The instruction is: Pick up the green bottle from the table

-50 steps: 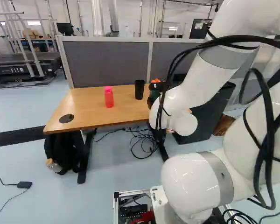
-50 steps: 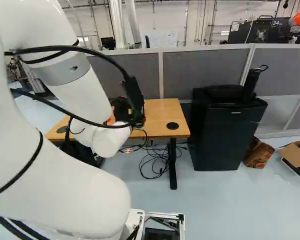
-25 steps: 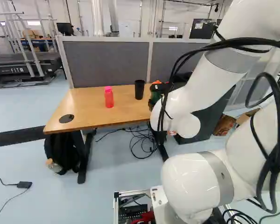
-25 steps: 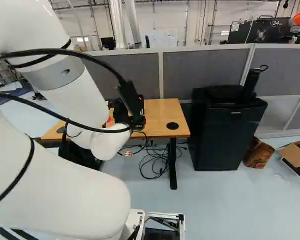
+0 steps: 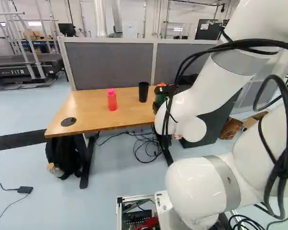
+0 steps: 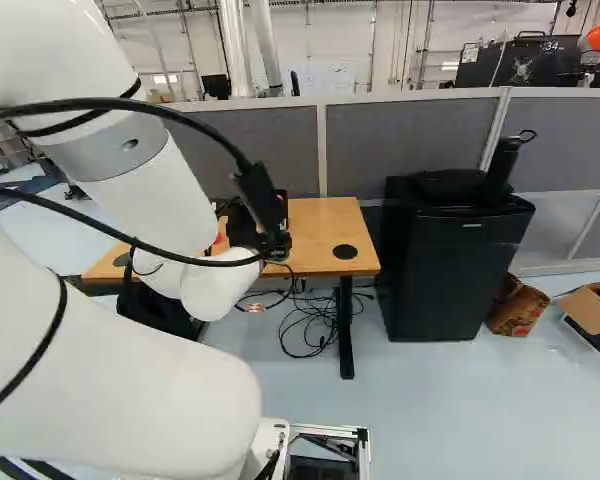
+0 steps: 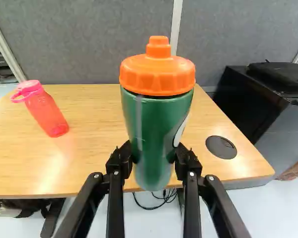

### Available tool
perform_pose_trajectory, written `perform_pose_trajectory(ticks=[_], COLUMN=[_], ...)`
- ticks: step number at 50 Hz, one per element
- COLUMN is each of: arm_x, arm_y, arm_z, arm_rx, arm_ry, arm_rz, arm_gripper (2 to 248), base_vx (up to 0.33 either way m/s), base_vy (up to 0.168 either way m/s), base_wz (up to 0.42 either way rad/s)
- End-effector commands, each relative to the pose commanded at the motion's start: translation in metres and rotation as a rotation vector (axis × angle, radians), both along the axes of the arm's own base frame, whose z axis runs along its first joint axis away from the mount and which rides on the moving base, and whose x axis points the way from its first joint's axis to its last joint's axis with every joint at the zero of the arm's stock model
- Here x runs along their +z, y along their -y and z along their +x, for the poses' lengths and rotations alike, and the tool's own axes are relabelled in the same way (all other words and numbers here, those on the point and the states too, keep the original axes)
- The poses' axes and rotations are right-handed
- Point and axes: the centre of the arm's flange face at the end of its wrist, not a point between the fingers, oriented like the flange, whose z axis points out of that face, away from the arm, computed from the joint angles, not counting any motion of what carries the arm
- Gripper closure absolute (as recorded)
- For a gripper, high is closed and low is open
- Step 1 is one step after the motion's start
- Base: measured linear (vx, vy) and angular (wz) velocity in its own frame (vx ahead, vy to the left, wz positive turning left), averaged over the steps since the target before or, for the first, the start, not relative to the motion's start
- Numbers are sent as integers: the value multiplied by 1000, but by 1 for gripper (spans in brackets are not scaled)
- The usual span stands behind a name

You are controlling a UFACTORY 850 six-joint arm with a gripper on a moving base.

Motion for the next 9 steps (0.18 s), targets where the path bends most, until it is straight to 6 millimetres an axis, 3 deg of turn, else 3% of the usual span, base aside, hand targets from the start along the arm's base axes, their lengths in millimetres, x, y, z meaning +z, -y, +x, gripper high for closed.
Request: perform_pose_trajectory(ticks=[9], arm_x=[0], arm_y=[0], arm_z=[0], arm_rx=[0], arm_ry=[0], arm_rz=[0], arm_gripper=[142], base_vx=[0], base_vy=[0], base_wz=[0])
